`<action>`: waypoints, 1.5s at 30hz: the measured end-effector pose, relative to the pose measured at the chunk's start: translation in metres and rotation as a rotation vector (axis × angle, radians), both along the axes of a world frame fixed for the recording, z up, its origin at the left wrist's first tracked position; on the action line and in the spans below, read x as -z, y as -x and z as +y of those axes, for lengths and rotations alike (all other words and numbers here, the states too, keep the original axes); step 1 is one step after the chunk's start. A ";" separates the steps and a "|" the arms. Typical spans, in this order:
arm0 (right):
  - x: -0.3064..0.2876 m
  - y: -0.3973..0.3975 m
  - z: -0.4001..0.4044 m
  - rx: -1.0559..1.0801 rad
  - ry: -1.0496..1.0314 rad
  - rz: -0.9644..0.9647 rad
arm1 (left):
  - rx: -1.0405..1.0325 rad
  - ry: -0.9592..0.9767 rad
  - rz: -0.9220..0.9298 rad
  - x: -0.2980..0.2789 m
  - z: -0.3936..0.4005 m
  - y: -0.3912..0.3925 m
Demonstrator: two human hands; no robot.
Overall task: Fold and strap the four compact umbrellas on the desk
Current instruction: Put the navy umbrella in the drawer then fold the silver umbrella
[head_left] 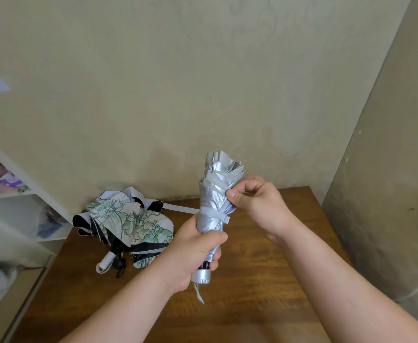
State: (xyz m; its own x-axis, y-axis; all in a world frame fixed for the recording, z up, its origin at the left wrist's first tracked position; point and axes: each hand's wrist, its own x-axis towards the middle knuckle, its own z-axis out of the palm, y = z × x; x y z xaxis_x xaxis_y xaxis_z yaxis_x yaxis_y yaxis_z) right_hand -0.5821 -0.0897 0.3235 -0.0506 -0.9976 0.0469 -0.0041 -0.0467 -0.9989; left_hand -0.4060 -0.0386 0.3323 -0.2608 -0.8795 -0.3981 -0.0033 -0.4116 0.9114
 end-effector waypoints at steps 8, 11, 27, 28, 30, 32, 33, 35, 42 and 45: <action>-0.001 -0.006 0.014 0.214 0.167 0.280 | -0.171 0.145 -0.122 0.005 -0.004 0.009; 0.001 -0.014 0.019 0.195 0.194 0.398 | -0.171 0.161 -0.145 0.005 -0.003 0.012; -0.005 0.014 0.001 -0.214 -0.148 -0.450 | 0.114 -0.020 0.066 0.000 0.012 -0.003; -0.006 0.015 0.001 -0.320 -0.173 -0.468 | 0.165 -0.046 0.117 -0.001 0.013 -0.004; -0.008 0.015 0.001 -0.454 -0.207 -0.518 | 0.281 -0.083 0.151 -0.003 0.015 -0.005; -0.013 0.013 0.002 -0.472 -0.219 -0.576 | 0.371 -0.097 0.076 -0.004 0.017 -0.005; -0.016 0.010 0.003 -0.436 -0.228 -0.587 | 0.396 -0.096 0.033 -0.005 0.018 -0.005; -0.019 0.006 0.005 -0.295 -0.267 -0.604 | 0.415 -0.085 0.002 -0.008 0.018 -0.004; -0.022 -0.003 -0.005 -0.022 -0.332 -0.574 | 0.486 -0.072 -0.071 -0.011 0.010 -0.009; -0.027 -0.005 -0.006 -0.077 -0.359 -0.536 | 0.578 -0.065 -0.049 -0.012 0.007 -0.014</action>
State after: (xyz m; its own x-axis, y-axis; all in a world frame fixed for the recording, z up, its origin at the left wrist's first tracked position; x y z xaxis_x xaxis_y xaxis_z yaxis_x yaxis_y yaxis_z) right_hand -0.5776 -0.0956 0.3509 0.0981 -0.9481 -0.3024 0.4898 0.3105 -0.8147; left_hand -0.3916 -0.0312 0.3443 -0.6710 -0.5732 -0.4704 -0.2853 -0.3861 0.8773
